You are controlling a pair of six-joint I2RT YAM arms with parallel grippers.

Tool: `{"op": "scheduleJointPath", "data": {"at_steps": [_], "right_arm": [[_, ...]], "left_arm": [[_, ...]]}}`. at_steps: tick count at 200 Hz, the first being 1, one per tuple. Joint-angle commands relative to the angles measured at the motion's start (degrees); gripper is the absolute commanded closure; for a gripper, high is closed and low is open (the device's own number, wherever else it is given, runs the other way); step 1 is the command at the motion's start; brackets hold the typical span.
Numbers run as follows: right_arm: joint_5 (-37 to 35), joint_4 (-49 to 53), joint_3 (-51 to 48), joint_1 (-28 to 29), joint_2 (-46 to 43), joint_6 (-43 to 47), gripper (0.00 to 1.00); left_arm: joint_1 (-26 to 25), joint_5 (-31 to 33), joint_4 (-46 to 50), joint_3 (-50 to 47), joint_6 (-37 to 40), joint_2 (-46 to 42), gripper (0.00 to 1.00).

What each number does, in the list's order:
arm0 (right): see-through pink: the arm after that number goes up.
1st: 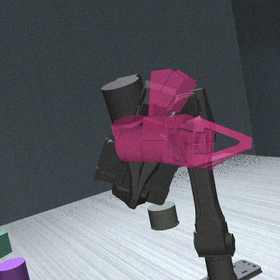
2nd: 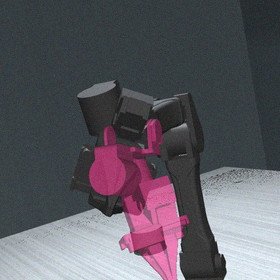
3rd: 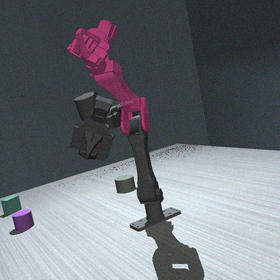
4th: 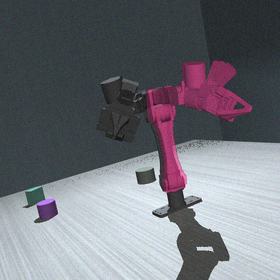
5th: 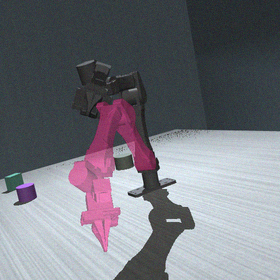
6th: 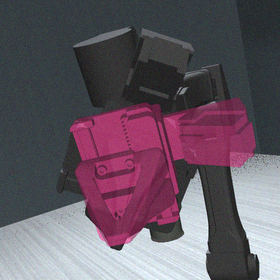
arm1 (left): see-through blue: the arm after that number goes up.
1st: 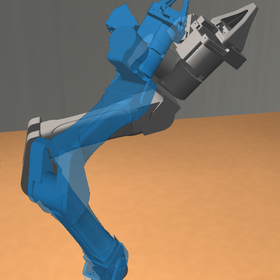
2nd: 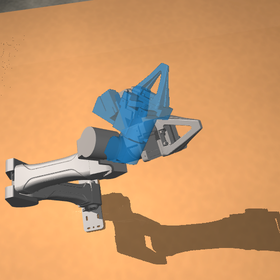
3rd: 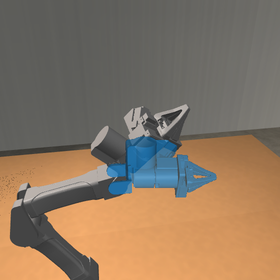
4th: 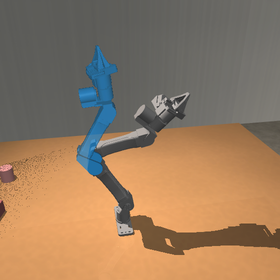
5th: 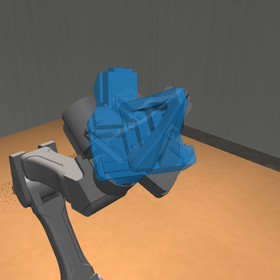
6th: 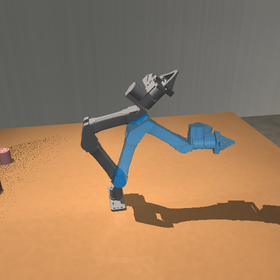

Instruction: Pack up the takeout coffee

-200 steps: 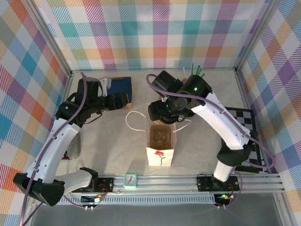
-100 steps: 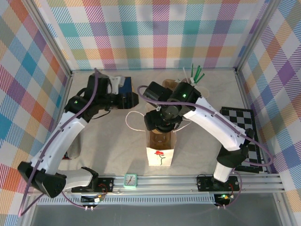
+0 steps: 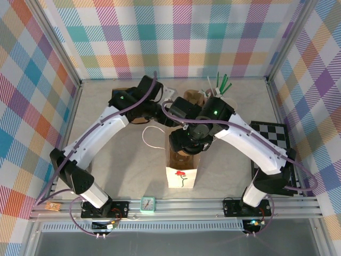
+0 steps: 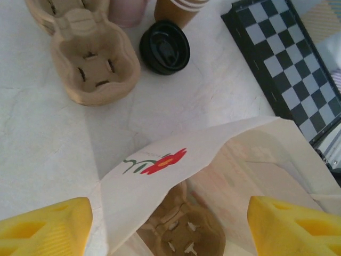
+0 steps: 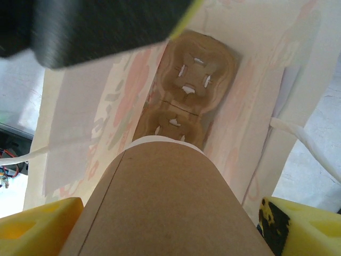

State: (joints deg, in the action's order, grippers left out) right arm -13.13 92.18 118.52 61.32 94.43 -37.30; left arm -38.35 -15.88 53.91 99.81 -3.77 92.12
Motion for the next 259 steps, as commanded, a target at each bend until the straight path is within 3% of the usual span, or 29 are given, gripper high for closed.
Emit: {"op": "scheduleJointPath", "data": {"at_steps": [1, 30, 85, 119, 163, 225, 259], "right_arm": [[-1.2, 10.1, -1.0, 0.4, -1.1, 0.1, 0.6], [-1.7, 10.0, -1.6, 0.1, -0.6, 1.4, 0.6], [-2.9, 10.1, -2.0, -1.4, -0.3, 3.4, 0.6], [-3.4, 10.1, -2.0, -1.8, -0.5, 4.6, 0.6], [-4.9, 10.1, -1.6, -2.5, -1.6, 7.3, 0.61], [-9.3, 10.2, 0.6, -4.0, 0.4, 11.2, 0.61], [-6.2, 10.1, 4.5, -3.7, 2.2, 12.1, 0.63]], "left_arm": [[-0.8, 1.9, 4.7, 1.8, 2.6, 0.8, 0.25], [-1.1, 3.8, 5.6, 1.9, 2.9, 1.8, 0.31], [-1.1, 10.0, 5.9, 2.3, 1.4, 2.9, 0.59], [-1.0, 13.5, 6.3, 3.2, -0.2, 2.9, 0.68], [-0.5, 15.9, 7.0, 3.2, -2.5, 1.9, 0.73], [-0.5, 13.5, 7.3, -0.5, -4.9, -1.9, 0.71], [-0.5, 11.8, 6.0, -3.6, -6.6, -6.0, 0.69]]}}
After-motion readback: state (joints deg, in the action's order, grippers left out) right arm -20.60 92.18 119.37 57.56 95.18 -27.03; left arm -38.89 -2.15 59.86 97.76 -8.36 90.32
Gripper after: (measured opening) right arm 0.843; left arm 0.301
